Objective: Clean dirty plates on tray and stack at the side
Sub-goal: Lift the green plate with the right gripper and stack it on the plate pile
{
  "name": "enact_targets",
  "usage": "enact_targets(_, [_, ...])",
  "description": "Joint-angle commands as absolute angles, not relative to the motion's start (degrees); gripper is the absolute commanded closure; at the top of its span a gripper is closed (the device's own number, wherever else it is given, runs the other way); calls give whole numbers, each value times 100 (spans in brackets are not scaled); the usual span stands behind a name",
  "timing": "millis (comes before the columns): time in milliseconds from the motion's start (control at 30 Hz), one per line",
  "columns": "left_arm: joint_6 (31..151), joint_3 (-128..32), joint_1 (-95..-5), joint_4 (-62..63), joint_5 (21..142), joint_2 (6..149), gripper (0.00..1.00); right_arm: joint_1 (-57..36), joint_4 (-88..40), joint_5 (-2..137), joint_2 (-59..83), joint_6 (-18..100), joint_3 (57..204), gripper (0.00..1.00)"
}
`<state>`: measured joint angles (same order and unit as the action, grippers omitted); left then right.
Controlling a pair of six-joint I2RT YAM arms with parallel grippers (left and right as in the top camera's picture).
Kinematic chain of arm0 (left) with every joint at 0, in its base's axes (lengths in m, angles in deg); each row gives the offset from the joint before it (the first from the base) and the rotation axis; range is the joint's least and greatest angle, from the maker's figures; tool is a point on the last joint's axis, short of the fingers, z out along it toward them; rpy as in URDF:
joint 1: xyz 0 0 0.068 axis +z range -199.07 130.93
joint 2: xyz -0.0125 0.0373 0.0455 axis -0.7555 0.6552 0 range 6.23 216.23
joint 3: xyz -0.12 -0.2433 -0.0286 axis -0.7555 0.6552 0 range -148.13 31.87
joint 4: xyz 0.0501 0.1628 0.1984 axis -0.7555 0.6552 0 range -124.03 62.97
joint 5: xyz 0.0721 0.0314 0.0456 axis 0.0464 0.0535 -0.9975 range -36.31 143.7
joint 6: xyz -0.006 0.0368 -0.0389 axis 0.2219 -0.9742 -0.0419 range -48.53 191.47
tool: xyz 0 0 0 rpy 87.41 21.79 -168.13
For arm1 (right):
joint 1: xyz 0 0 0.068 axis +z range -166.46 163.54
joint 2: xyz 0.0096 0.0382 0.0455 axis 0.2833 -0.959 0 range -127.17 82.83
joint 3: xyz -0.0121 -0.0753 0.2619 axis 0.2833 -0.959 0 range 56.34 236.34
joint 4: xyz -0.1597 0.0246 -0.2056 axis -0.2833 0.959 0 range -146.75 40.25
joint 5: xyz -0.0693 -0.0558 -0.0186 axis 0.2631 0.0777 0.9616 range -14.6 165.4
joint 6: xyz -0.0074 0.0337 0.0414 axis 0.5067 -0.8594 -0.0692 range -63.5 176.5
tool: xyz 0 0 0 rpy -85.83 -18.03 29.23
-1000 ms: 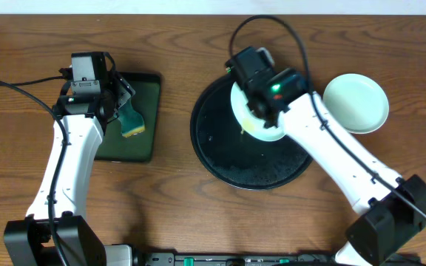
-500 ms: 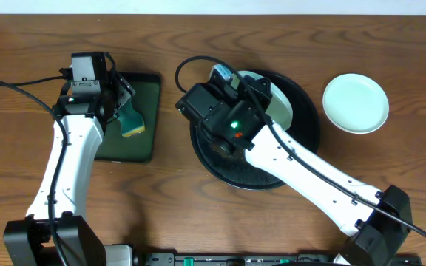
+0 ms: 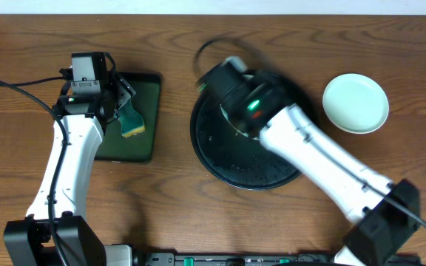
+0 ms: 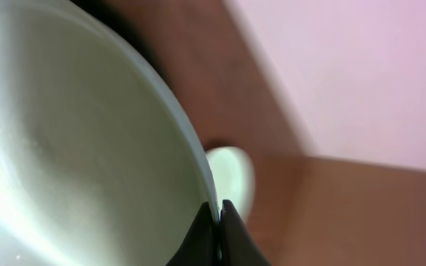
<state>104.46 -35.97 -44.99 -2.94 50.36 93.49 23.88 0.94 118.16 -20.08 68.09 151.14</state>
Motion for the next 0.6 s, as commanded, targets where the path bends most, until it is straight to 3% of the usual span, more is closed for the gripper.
enact_targets(0, [10429, -3575, -4475, -274, 5010, 9366, 19, 1166, -15, 9700, -1877, 6108, 14983, 99])
enact_targets(267, [10429, -3575, -4475, -274, 5010, 9366, 19, -1603, -89, 7036, -1875, 5609, 14625, 99])
enact_targets(433, [10429, -3575, -4475, -274, 5010, 9366, 19, -2958, -522, 6466, -1877, 5504, 14135, 99])
enact_targets(567, [10429, -3575, -4475, -274, 5010, 9366, 19, -3719, -1121, 6433, -1877, 4680, 13672, 99])
